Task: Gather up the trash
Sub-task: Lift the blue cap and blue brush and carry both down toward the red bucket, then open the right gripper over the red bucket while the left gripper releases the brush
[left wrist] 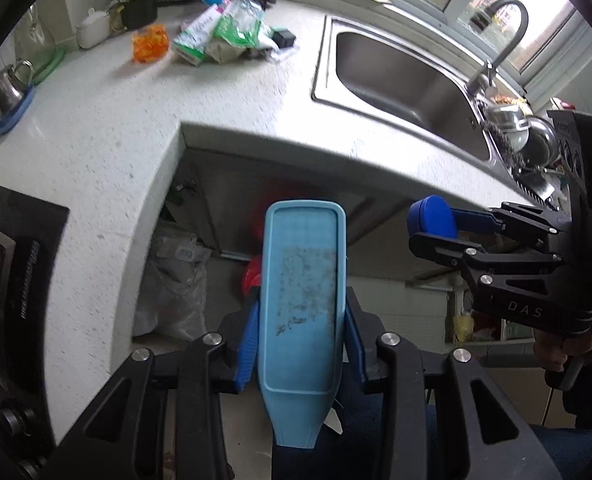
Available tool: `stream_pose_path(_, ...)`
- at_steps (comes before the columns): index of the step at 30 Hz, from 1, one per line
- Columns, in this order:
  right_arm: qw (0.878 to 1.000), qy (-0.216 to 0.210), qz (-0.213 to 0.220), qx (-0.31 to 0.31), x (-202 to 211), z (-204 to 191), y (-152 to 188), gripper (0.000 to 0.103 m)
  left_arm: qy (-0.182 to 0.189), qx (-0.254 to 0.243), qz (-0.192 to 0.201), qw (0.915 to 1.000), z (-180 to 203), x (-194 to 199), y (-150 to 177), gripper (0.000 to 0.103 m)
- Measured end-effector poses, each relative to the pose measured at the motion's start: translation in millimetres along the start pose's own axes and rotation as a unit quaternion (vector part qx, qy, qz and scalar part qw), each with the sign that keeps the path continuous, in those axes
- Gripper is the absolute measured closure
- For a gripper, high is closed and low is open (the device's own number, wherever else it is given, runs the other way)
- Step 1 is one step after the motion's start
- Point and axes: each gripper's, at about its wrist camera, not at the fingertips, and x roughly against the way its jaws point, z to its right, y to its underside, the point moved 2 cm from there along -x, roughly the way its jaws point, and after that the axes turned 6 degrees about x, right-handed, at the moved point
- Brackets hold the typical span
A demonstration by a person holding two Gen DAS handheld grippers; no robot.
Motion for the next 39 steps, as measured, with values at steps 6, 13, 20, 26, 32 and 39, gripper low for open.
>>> stream_pose_path(6,1.000,-0.003,-0.026,-0.010,-33,14,19,0.060,0.013,0.013,-0.036,0.9992,-1,-50,17,0.068)
stream_pose_path(13,0.999,-0.011,-0.037,-0.003,-99,31,36,0.060,0.005,0.020,-0.053,0.9983,-11,-131,28,0.068)
stream_pose_path(20,0.999,-0.015,-0.049,0.012,-190,50,64,0.060,0.007,0.027,-0.065,0.9975,-26,-244,41,0.068)
stream_pose_path(26,0.997,-0.034,-0.064,0.001,-285,64,89,0.060,0.014,0.044,-0.088,0.9951,-43,-336,46,0.068)
stream_pose_path(32,0.996,-0.047,-0.071,0.009,-353,64,97,0.060,-0.004,0.025,-0.102,0.9945,-57,-399,49,0.068)
stream_pose_path(39,0.995,-0.054,-0.081,0.021,-399,75,113,0.059,-0.007,0.003,-0.123,0.9924,-66,-440,56,0.068)
